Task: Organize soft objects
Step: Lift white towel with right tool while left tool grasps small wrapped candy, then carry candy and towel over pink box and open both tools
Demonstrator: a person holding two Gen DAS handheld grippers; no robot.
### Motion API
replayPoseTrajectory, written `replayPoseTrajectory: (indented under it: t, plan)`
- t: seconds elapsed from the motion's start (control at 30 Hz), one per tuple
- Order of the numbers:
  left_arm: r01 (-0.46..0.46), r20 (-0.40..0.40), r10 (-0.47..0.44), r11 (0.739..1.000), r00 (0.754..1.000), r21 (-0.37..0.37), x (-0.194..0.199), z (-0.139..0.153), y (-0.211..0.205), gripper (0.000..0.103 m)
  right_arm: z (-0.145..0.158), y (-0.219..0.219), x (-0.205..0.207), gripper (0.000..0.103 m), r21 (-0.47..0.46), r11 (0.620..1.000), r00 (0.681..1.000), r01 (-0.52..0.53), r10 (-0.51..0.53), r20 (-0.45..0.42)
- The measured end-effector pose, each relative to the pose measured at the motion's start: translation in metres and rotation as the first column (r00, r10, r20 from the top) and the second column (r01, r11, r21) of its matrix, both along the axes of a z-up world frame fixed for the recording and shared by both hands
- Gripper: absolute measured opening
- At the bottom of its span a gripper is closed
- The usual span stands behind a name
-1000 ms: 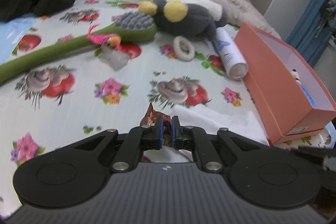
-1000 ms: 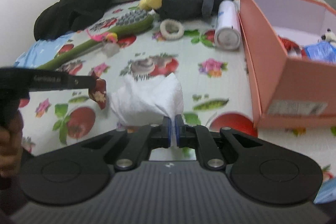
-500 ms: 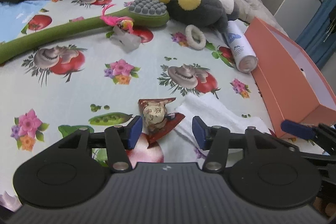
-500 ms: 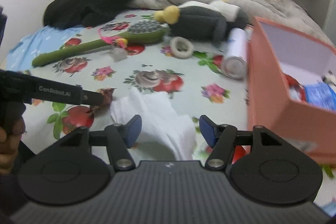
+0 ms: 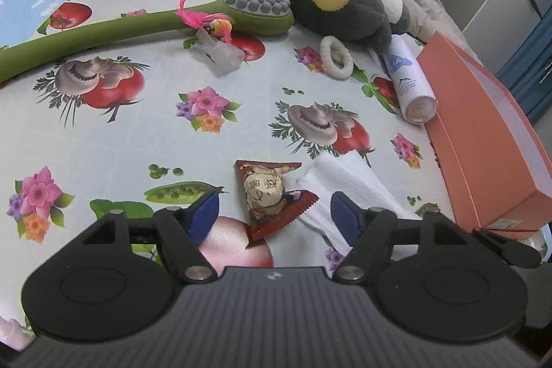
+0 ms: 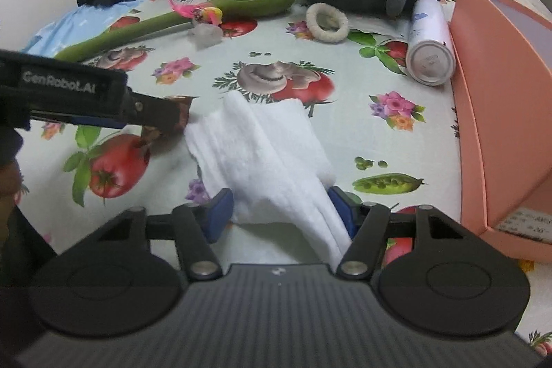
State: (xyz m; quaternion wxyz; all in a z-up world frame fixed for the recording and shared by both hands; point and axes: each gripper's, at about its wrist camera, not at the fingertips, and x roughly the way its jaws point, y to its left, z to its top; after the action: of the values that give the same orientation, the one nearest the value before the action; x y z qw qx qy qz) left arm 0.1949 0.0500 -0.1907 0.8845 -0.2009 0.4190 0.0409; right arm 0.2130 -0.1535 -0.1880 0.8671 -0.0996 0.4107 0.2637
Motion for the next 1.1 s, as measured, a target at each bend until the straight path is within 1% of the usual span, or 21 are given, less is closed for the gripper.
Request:
replayPoseTrajectory:
  t: [0.07, 0.1, 0.17, 0.23, 0.4, 0.53, 0.57, 0.6, 0.67, 0.73, 0.8, 0.87, 1.1]
  plan:
    - [0.001, -0.005, -0.001, 1.0, 1.0, 0.005, 0.003, -0.001, -0.001, 0.076, 0.001, -0.004, 0.0, 0.045, 0.002, 1.0, 1.0, 0.018, -0.018, 0.006]
    - [0.002, -0.005, -0.001, 1.0, 1.0, 0.006, 0.004, -0.002, -0.001, 0.076, 0.001, -0.008, 0.0, 0.039, 0.006, 0.999, 0.999, 0.031, -0.031, 0.007]
    - [0.001, -0.01, -0.001, 1.0, 1.0, 0.01, 0.006, -0.004, -0.003, 0.076, 0.002, -0.014, 0.001, 0.018, 0.015, 0.998, 0.999, 0.054, -0.054, 0.005]
    - [0.0, -0.01, 0.0, 1.0, 1.0, 0.016, 0.009, -0.006, -0.005, 0.076, 0.002, -0.02, 0.003, 0.013, 0.03, 0.996, 0.997, 0.082, -0.082, -0.002]
    - [-0.002, 0.004, 0.002, 0.998, 1.0, 0.059, 0.014, -0.006, -0.01, 0.076, 0.002, -0.036, 0.002, 0.012, 0.056, 0.986, 0.987, 0.159, -0.159, -0.005]
    - [0.006, 0.008, -0.007, 0.994, 1.0, 0.108, 0.019, -0.007, -0.014, 0.074, 0.001, -0.044, 0.001, 0.012, 0.074, 0.98, 0.982, 0.187, -0.186, -0.012]
    - [0.007, 0.006, -0.008, 0.994, 1.0, 0.113, 0.02, -0.008, -0.015, 0.069, 0.001, -0.045, 0.001, 0.012, 0.078, 0.978, 0.981, 0.193, -0.193, -0.015]
    - [0.008, 0.002, -0.008, 0.993, 1.0, 0.114, 0.022, -0.009, -0.015, 0.061, 0.001, -0.046, 0.001, 0.012, 0.083, 0.977, 0.98, 0.199, -0.198, -0.018]
    - [0.009, -0.005, -0.009, 0.993, 1.0, 0.118, 0.024, -0.011, -0.017, 0.053, 0.001, -0.048, 0.001, 0.012, 0.09, 0.974, 0.978, 0.206, -0.205, -0.023]
    - [0.011, -0.019, -0.009, 0.992, 1.0, 0.126, 0.025, -0.013, -0.018, 0.049, 0.002, -0.048, 0.001, 0.012, 0.095, 0.972, 0.977, 0.213, -0.212, -0.026]
    - [0.008, -0.02, -0.005, 0.991, 1.0, 0.131, 0.026, -0.014, -0.019, 0.042, 0.002, -0.049, 0.001, 0.012, 0.099, 0.971, 0.976, 0.219, -0.217, -0.028]
    - [0.008, -0.016, -0.006, 0.99, 1.0, 0.138, 0.025, -0.013, -0.019, 0.039, 0.004, -0.049, 0.001, 0.012, 0.105, 0.969, 0.975, 0.224, -0.222, -0.031]
    - [0.024, 0.0, -0.025, 0.988, 1.0, 0.151, 0.019, -0.003, -0.024, 0.035, 0.016, -0.053, 0.0, 0.011, 0.128, 0.963, 0.971, 0.239, -0.237, -0.027]
